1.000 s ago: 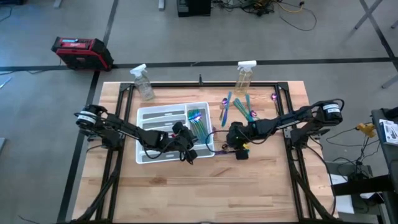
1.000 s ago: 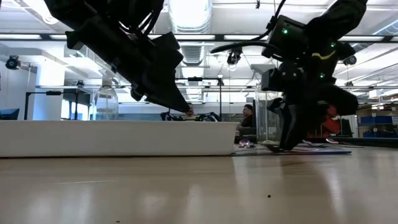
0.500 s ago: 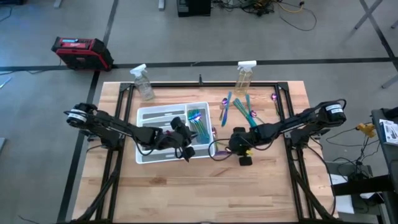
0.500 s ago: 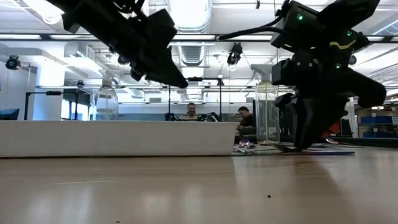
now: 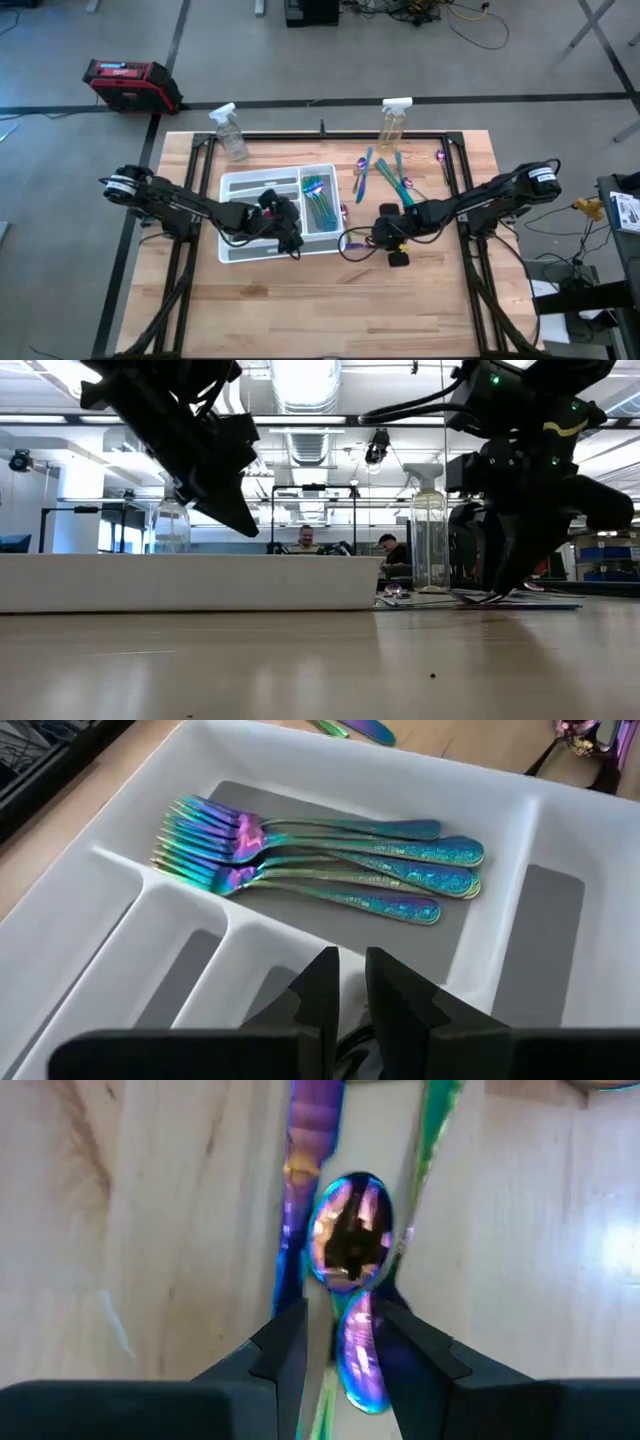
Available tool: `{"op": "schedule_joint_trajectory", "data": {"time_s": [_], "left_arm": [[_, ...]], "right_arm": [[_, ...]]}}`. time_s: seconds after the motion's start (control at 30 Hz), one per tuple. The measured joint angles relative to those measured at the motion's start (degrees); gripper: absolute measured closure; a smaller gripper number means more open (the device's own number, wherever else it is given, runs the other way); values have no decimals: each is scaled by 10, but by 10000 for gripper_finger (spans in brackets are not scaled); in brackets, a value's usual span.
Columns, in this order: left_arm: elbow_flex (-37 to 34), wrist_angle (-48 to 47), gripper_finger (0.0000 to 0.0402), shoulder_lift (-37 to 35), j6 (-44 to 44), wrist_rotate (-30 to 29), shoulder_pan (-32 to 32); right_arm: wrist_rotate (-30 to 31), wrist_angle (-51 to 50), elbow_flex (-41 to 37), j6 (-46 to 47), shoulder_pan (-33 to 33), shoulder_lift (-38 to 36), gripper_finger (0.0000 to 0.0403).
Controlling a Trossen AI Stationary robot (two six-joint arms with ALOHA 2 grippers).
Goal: Sort silverware
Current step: Put the blue spoon on the silverware tray
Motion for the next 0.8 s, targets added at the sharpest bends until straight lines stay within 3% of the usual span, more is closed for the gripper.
{"op": "schedule_joint_trajectory", "data": {"time_s": [0.23,0.63,0.8], "left_arm": [[-1,2,363,10,-20,-2,0],[-1,11,363,16,-21,-2,0],[-1,11,363,16,-21,-3,0]], "right_arm": [[-52,-6,0,42,7,0,294],[18,-40,-7,66,-46,0,298],[9,-42,-7,66,-42,0,282]]}}
